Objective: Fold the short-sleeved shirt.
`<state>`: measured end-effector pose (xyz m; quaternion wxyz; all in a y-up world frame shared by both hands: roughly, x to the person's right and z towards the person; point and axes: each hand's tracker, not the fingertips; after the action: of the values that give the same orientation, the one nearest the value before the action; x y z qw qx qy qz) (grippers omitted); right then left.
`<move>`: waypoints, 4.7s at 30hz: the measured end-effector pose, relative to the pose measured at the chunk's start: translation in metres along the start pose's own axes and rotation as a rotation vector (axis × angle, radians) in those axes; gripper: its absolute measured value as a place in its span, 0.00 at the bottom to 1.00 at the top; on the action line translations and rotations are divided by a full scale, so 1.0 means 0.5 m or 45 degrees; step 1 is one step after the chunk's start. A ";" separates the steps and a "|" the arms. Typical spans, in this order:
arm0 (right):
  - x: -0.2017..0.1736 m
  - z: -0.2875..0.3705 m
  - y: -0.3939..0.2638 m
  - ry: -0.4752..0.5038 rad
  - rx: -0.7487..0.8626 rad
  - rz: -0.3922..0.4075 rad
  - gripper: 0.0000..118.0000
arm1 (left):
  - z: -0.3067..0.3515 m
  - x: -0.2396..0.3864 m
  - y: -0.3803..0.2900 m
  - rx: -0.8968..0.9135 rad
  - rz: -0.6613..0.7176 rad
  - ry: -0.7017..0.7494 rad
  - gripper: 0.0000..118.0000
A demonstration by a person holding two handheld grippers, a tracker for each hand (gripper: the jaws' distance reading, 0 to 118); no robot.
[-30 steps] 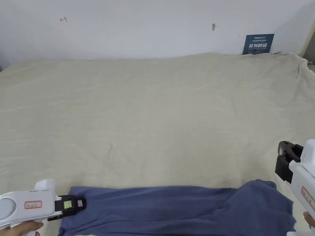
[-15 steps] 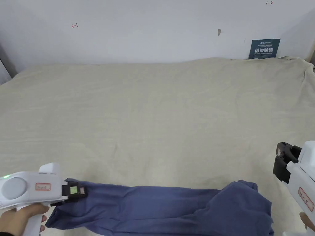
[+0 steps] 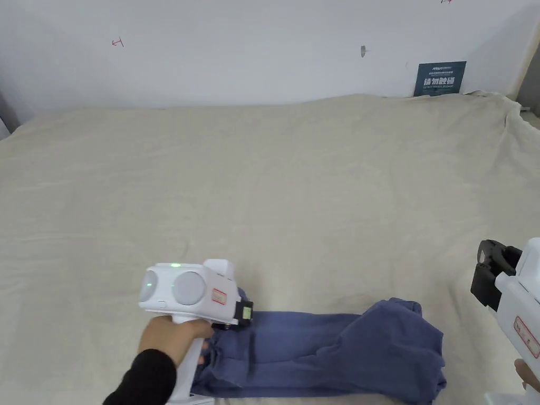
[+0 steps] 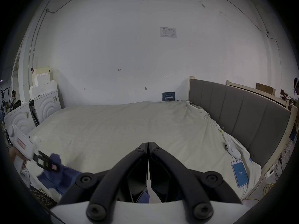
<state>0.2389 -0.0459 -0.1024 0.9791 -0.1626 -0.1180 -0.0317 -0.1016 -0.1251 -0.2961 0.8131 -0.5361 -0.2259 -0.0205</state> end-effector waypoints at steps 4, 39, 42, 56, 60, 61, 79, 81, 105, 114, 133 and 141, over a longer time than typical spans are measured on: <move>0.014 0.006 -0.008 -0.017 -0.007 -0.006 0.00 | -0.088 0.042 -0.002 -0.070 0.044 -0.008 0.07; -0.016 0.039 0.034 -0.016 0.015 0.020 0.00 | 0.079 -0.056 -0.082 0.618 0.119 0.091 0.02; -0.017 0.040 0.034 -0.019 0.009 0.021 0.00 | 0.050 -0.078 -0.108 0.599 0.134 0.132 0.00; -0.003 0.025 0.014 -0.031 -0.035 0.018 0.00 | -0.117 -0.031 -0.175 0.445 0.057 0.123 0.00; 0.014 0.023 0.007 -0.042 -0.053 0.017 0.00 | -0.180 0.005 -0.170 0.401 0.043 0.126 0.00; 0.022 0.022 0.003 -0.046 -0.054 0.017 0.00 | -0.179 0.011 -0.170 0.426 0.060 0.141 0.00; 0.062 0.025 -0.008 -0.084 -0.065 0.007 0.00 | -0.199 0.126 -0.143 0.425 0.008 0.028 0.00; 0.063 0.027 -0.009 -0.086 -0.063 0.004 0.00 | -0.191 0.114 -0.139 0.418 0.035 0.009 0.00; 0.014 0.030 0.002 -0.030 -0.043 0.014 0.00 | 0.015 -0.214 -0.096 0.229 0.416 -0.371 0.73; 0.001 0.020 -0.009 -0.028 -0.081 0.035 0.00 | -0.069 -0.288 -0.135 0.107 0.473 -0.420 0.88; -0.017 0.009 -0.006 -0.037 -0.108 0.047 0.00 | -0.091 -0.242 -0.124 0.110 0.324 -0.366 0.07; -0.031 0.014 0.007 -0.018 -0.090 0.039 0.00 | -0.010 -0.285 -0.123 0.161 0.366 -0.356 0.05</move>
<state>0.2228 -0.0399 -0.1009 0.9722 -0.1991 -0.1212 -0.0197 -0.2445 -0.1857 -0.3000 0.8004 -0.5084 -0.2585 0.1847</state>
